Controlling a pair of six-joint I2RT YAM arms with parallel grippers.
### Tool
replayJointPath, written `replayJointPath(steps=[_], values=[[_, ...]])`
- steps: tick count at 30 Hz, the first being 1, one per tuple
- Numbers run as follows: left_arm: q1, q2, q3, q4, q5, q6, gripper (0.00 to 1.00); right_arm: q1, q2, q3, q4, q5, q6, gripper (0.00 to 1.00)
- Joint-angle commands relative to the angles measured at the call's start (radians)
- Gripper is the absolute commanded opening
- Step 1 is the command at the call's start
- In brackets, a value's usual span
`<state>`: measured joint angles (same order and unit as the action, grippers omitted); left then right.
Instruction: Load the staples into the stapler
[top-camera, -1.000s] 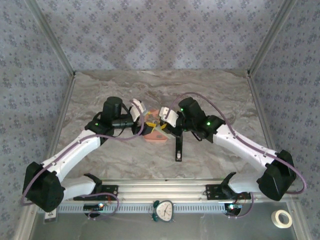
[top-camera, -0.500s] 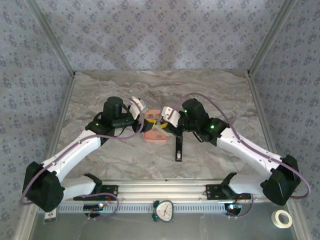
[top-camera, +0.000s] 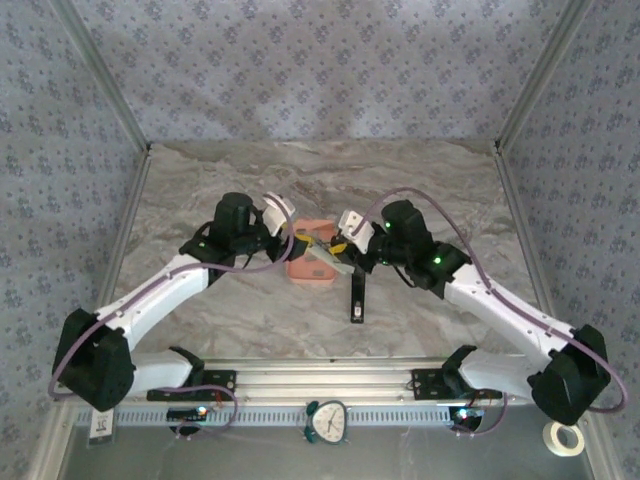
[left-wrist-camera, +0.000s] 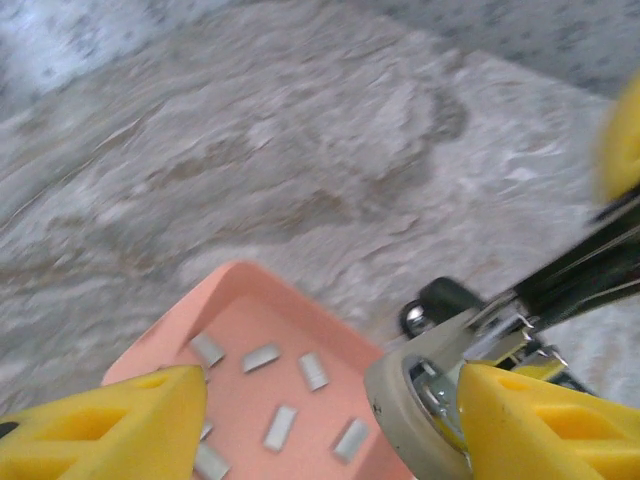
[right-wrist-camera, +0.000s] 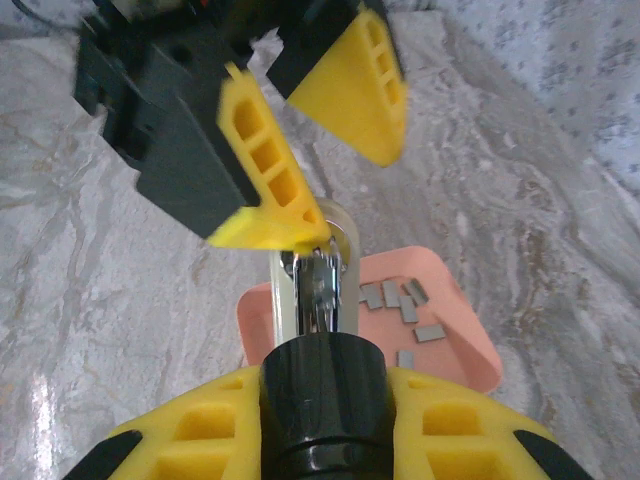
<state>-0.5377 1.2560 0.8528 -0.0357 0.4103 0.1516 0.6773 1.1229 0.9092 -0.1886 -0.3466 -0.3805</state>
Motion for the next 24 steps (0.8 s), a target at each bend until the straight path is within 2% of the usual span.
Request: replayJointPath(steps=[1,7,24], values=[[0.005,0.028,0.001,-0.078,-0.094,0.035,0.66,0.0,-0.055,0.032,0.132,-0.093,0.032,0.0],[0.007,0.045,0.009,-0.111,-0.136,0.052,0.65,-0.011,-0.065,0.028,0.135,-0.11,0.045,0.0],[0.002,0.133,0.027,-0.061,-0.128,0.063,0.65,-0.129,-0.172,-0.039,0.399,-0.234,0.257,0.0]])
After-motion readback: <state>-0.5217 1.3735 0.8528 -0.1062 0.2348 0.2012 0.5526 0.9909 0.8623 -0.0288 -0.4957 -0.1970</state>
